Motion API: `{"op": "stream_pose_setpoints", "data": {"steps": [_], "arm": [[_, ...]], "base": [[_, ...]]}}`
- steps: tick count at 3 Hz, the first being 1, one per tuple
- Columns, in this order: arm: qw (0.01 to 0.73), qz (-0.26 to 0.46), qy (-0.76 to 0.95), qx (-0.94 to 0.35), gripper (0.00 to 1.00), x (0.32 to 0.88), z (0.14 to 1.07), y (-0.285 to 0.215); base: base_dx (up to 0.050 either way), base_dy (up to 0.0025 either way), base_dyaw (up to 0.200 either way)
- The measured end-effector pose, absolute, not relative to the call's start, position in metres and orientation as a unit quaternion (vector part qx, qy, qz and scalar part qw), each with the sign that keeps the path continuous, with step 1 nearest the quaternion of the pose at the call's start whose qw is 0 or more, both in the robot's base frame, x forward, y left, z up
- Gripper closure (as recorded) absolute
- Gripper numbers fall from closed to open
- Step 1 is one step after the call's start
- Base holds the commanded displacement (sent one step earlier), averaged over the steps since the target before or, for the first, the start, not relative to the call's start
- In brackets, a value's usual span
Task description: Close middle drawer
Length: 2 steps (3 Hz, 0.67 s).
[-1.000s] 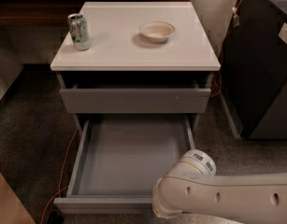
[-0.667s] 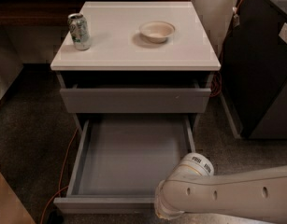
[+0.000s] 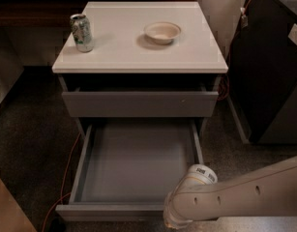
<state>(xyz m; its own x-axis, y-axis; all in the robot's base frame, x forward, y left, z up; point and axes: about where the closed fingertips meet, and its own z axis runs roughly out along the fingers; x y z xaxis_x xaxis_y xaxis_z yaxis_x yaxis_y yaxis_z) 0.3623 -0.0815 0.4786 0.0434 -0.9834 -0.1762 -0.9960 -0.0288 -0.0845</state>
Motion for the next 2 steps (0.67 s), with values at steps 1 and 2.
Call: {"op": "stream_pose_setpoints", "data": {"steps": [1, 2], "arm": [[0.093, 0.038, 0.692, -0.715, 1.00, 0.364, 0.459, -0.083], [0.096, 0.043, 0.693, -0.714, 1.00, 0.367, 0.443, -0.083]], "base": [[0.000, 0.00000, 0.000], [0.000, 0.00000, 0.000]]}}
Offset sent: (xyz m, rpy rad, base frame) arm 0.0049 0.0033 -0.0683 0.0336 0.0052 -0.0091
